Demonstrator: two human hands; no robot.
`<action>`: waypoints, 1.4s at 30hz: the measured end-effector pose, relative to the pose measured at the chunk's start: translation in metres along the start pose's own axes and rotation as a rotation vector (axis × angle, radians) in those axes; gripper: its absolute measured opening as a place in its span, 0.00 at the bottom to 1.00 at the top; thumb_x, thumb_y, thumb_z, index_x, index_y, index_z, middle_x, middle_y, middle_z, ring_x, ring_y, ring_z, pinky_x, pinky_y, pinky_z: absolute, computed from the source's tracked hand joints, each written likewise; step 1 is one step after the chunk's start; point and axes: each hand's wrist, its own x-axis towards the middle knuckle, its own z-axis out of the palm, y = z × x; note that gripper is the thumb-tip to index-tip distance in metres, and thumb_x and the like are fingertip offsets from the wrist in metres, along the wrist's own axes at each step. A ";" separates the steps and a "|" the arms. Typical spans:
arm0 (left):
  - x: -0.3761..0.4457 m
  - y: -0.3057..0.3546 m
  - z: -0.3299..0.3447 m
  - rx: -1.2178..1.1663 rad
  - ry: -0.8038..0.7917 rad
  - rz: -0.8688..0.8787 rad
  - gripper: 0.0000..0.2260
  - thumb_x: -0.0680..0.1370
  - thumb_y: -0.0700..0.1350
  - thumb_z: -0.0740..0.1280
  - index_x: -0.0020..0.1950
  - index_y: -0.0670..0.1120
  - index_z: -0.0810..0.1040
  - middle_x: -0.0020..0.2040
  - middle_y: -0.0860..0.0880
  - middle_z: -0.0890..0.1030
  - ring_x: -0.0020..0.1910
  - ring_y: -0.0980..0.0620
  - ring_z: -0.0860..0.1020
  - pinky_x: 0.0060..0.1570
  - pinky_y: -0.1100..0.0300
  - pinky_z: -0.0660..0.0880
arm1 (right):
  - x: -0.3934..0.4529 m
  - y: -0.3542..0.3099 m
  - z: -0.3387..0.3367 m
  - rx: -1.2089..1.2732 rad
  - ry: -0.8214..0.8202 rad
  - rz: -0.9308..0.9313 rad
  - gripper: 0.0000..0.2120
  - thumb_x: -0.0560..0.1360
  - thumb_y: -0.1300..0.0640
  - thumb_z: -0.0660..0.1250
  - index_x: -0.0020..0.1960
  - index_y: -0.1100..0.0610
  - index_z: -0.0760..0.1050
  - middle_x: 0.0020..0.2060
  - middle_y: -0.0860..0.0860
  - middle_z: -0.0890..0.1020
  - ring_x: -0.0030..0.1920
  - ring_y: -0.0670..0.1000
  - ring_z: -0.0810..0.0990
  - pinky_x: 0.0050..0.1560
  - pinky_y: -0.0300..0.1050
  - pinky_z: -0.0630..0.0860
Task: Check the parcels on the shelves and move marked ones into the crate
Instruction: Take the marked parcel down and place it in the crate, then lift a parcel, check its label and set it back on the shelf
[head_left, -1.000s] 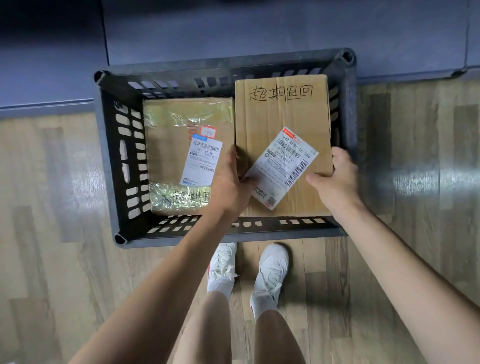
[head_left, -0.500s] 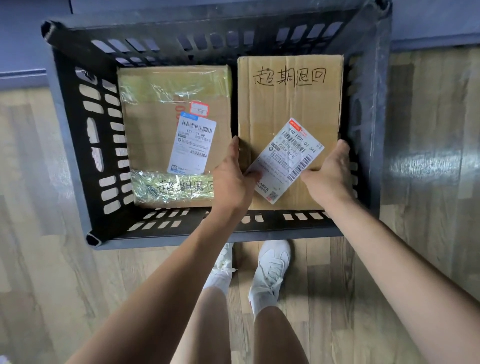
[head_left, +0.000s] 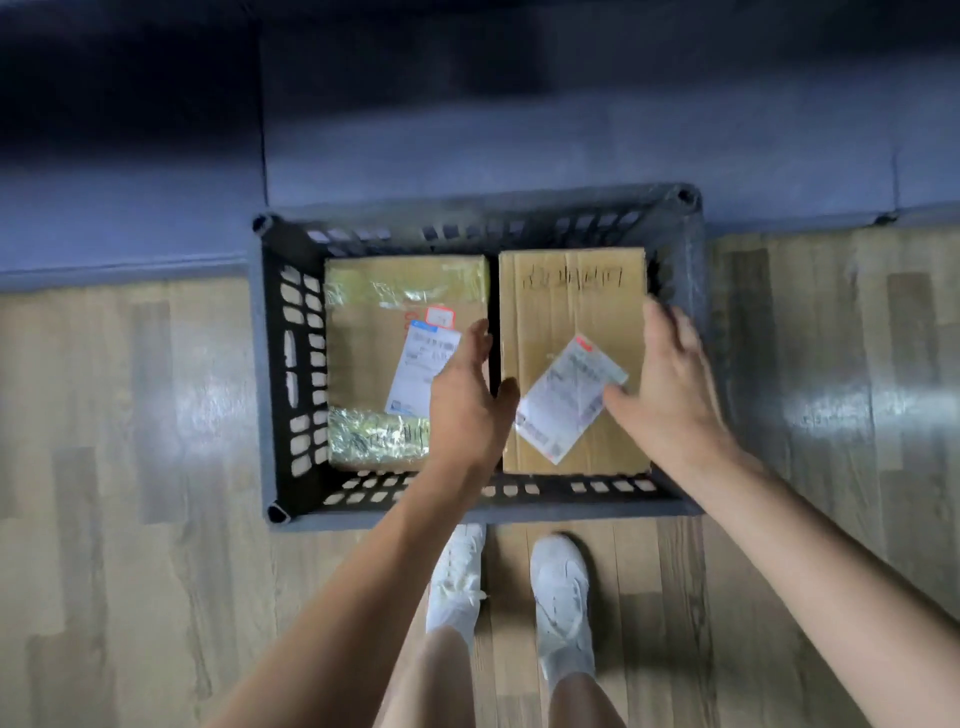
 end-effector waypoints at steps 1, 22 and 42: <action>-0.005 0.015 -0.015 0.012 0.021 0.053 0.26 0.74 0.34 0.66 0.71 0.43 0.65 0.65 0.45 0.75 0.65 0.48 0.73 0.59 0.64 0.67 | -0.006 -0.012 -0.014 -0.024 0.007 -0.078 0.40 0.73 0.61 0.68 0.76 0.57 0.47 0.74 0.54 0.52 0.74 0.53 0.54 0.69 0.37 0.49; -0.305 0.289 -0.423 0.638 0.919 0.648 0.24 0.68 0.51 0.62 0.61 0.40 0.74 0.53 0.45 0.81 0.54 0.50 0.72 0.56 0.58 0.68 | -0.276 -0.321 -0.373 -0.139 0.503 -1.204 0.28 0.70 0.47 0.63 0.64 0.62 0.72 0.63 0.56 0.75 0.64 0.49 0.65 0.66 0.36 0.57; -0.472 0.185 -0.637 0.624 1.208 0.279 0.33 0.67 0.59 0.54 0.65 0.40 0.73 0.58 0.44 0.78 0.56 0.41 0.76 0.56 0.49 0.73 | -0.461 -0.577 -0.280 -0.333 0.375 -1.495 0.34 0.75 0.46 0.62 0.76 0.53 0.52 0.76 0.49 0.53 0.75 0.49 0.49 0.73 0.44 0.50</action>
